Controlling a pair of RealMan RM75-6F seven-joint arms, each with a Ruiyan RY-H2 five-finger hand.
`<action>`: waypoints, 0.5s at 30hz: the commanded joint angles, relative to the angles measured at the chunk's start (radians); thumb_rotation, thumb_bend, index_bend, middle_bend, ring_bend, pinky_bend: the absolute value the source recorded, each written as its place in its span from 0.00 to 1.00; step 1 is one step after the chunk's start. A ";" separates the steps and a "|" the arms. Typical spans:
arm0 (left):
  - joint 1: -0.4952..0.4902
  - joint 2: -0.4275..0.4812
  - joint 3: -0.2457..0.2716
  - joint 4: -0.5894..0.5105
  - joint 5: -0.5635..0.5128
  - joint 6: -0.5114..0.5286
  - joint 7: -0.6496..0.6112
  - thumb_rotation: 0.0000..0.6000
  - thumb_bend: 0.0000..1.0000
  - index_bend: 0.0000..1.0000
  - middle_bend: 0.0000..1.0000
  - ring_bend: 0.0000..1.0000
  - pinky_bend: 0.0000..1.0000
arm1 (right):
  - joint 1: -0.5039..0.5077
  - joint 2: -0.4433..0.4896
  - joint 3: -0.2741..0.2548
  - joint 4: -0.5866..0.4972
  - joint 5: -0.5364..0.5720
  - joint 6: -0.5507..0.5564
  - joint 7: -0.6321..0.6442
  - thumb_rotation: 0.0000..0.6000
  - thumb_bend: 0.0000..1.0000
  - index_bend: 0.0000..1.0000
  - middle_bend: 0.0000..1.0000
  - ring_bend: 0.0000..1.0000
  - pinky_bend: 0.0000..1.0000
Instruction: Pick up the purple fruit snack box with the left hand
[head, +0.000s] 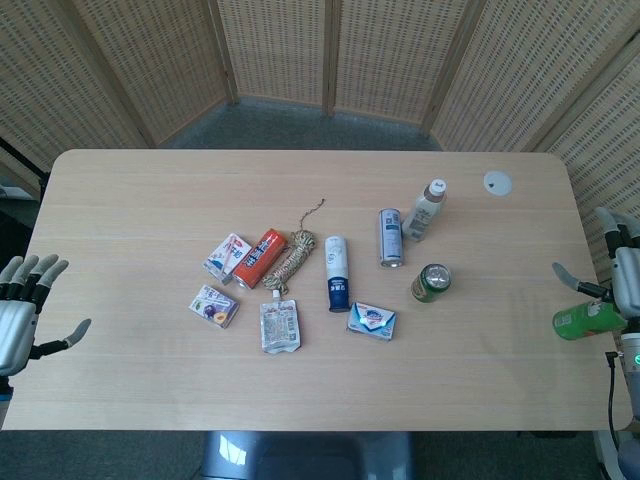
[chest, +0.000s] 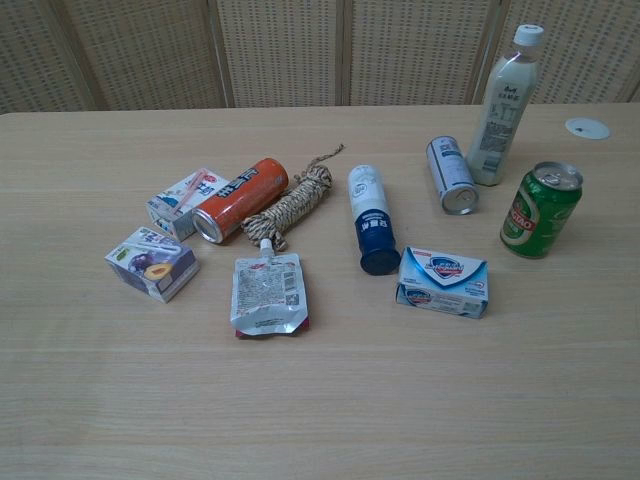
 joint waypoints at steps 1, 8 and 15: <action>0.001 0.000 0.001 -0.001 0.001 0.002 -0.001 0.56 0.30 0.13 0.11 0.07 0.00 | 0.000 0.002 -0.003 -0.002 0.006 -0.008 -0.004 0.36 0.22 0.00 0.02 0.00 0.00; 0.006 0.006 0.005 -0.003 0.013 0.014 -0.009 0.56 0.30 0.12 0.11 0.07 0.00 | -0.008 0.009 -0.010 -0.017 0.005 -0.003 0.001 0.36 0.22 0.00 0.02 0.00 0.00; 0.001 0.002 0.013 0.007 0.016 -0.002 -0.022 0.56 0.30 0.12 0.11 0.07 0.00 | -0.026 0.023 -0.018 -0.033 0.010 0.011 0.001 0.36 0.22 0.00 0.02 0.00 0.00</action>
